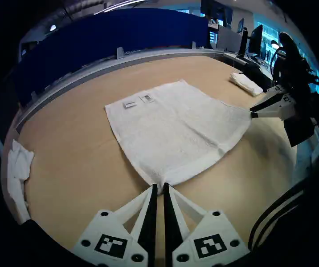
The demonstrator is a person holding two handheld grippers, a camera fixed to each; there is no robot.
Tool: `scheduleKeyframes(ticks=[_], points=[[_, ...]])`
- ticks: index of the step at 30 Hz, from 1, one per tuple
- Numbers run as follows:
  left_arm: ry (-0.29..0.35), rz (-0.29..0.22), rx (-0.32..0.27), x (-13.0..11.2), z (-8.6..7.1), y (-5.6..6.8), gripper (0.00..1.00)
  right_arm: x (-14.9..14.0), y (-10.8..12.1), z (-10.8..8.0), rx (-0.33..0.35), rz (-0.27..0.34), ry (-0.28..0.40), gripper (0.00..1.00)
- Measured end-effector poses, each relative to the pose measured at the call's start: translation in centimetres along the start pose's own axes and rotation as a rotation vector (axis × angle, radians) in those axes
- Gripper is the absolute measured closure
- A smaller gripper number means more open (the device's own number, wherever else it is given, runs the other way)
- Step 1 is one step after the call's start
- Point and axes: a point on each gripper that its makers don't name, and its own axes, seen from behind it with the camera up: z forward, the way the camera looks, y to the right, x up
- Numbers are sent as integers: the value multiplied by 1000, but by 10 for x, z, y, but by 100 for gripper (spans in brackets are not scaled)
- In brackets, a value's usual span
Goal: Fold towel
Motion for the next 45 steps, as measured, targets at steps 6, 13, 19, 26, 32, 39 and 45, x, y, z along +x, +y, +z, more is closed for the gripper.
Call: scheduleKeyframes(ticks=[6,13,19,26,32,39,45], points=[[9,-27,-7,10,-20,5,91,10,-3,-22,-4,-3,11,86],[6,-58,-25,15,-50,18,91,13,-11,-52,-4,-11,13,86],[1,-102,-38,16,-75,30,91,13,-20,-75,5,-1,8,86],[-4,-126,-52,13,-89,42,91,11,-24,-88,5,22,7,86],[-5,-140,-41,15,-85,39,91,11,-24,-83,15,18,-3,86],[-8,-166,-18,28,-77,26,91,26,-16,-72,24,-6,0,86],[-23,-189,10,42,-69,12,91,48,0,-58,17,-29,12,86]])
